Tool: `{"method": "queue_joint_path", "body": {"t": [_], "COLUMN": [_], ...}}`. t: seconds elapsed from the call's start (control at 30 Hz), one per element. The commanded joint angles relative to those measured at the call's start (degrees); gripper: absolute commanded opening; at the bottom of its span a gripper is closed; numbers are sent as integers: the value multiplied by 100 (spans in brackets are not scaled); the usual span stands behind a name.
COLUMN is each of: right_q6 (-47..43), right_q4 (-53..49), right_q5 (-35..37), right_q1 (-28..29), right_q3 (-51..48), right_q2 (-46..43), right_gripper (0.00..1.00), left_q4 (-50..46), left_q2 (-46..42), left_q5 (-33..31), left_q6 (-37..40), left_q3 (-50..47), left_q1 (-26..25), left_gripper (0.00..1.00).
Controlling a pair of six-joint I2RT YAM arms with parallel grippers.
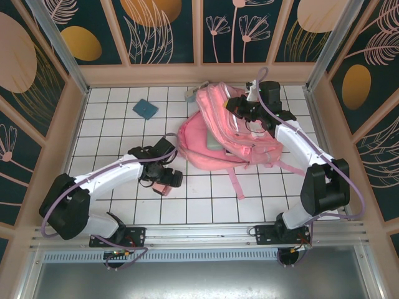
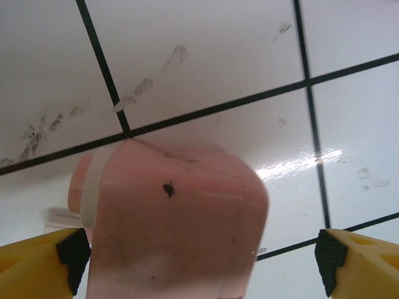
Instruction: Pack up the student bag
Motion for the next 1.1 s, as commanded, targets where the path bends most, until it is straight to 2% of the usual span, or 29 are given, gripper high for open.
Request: {"method": "queue_joint_path", "body": {"t": [0.0, 0.17, 0.33, 0.43, 0.6, 0.87, 1.07], "right_q6": [48, 52, 98, 85, 51, -5, 28], "right_q4": [657, 651, 675, 651, 581, 499, 524], "right_q5": [-255, -246, -237, -229, -194, -141, -132], "right_q1": [71, 75, 100, 112, 105, 106, 110], "right_q3": [76, 63, 29, 32, 47, 45, -19], "right_q2": [-34, -51, -57, -67, -113, -197, -265], "right_gripper": [0, 0, 0, 0, 0, 0, 0], "left_q4": [-168, -86, 24, 29, -142, -453, -342], "left_q2": [128, 197, 258, 238, 221, 312, 911], "left_q5": [-14, 9, -122, -252, -485, -825, -756], "left_q6": [-30, -77, -187, -240, -268, -223, -182], "left_q3": [-108, -226, -331, -295, -68, 928, 2207], "left_q1": [-89, -109, -114, -119, -118, -102, -108], "left_gripper": [95, 92, 77, 72, 52, 52, 50]}}
